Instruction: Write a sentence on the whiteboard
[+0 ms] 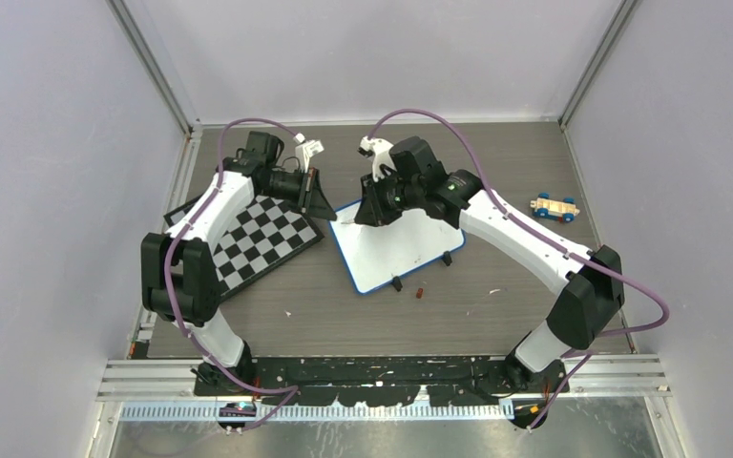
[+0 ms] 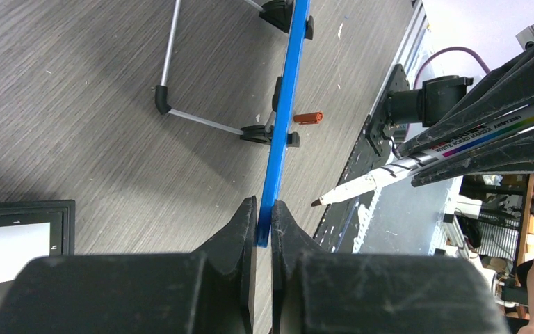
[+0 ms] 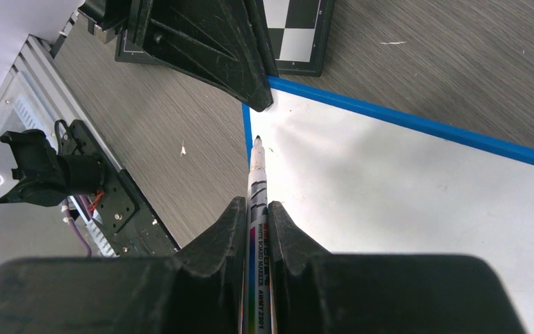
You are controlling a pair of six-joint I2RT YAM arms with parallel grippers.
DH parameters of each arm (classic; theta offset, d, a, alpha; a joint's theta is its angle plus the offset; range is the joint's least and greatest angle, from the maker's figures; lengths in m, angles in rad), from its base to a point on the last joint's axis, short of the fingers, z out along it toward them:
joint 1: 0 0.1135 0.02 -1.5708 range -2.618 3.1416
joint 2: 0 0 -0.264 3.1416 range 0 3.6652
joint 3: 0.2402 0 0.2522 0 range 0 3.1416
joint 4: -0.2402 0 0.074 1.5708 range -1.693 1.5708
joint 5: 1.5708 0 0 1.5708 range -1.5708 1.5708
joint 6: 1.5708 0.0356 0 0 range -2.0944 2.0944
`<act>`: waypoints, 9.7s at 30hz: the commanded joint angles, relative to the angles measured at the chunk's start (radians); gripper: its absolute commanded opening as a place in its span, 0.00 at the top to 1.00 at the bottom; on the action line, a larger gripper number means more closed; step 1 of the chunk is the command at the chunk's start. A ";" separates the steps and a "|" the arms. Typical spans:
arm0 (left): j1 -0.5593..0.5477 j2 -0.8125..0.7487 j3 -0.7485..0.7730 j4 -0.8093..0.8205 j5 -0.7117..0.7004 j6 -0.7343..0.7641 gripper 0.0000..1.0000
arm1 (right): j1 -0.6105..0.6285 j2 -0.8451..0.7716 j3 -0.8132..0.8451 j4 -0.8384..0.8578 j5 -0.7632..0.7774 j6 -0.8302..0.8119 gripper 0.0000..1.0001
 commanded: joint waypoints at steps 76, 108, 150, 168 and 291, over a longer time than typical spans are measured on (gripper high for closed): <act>-0.040 -0.021 0.033 -0.030 -0.072 0.072 1.00 | 0.030 -0.026 -0.058 0.003 0.150 -0.075 1.00; -0.046 -0.026 0.031 -0.033 -0.070 0.081 1.00 | 0.016 0.000 0.014 -0.010 0.164 -0.068 1.00; -0.048 -0.024 0.036 -0.044 -0.081 0.092 1.00 | 0.020 -0.020 -0.055 -0.041 0.176 -0.114 1.00; -0.052 -0.025 0.037 -0.042 -0.078 0.090 1.00 | 0.007 0.002 0.020 -0.020 0.232 -0.083 1.00; -0.063 -0.015 0.050 -0.100 -0.076 0.155 1.00 | -0.066 -0.057 -0.078 -0.015 0.171 -0.113 1.00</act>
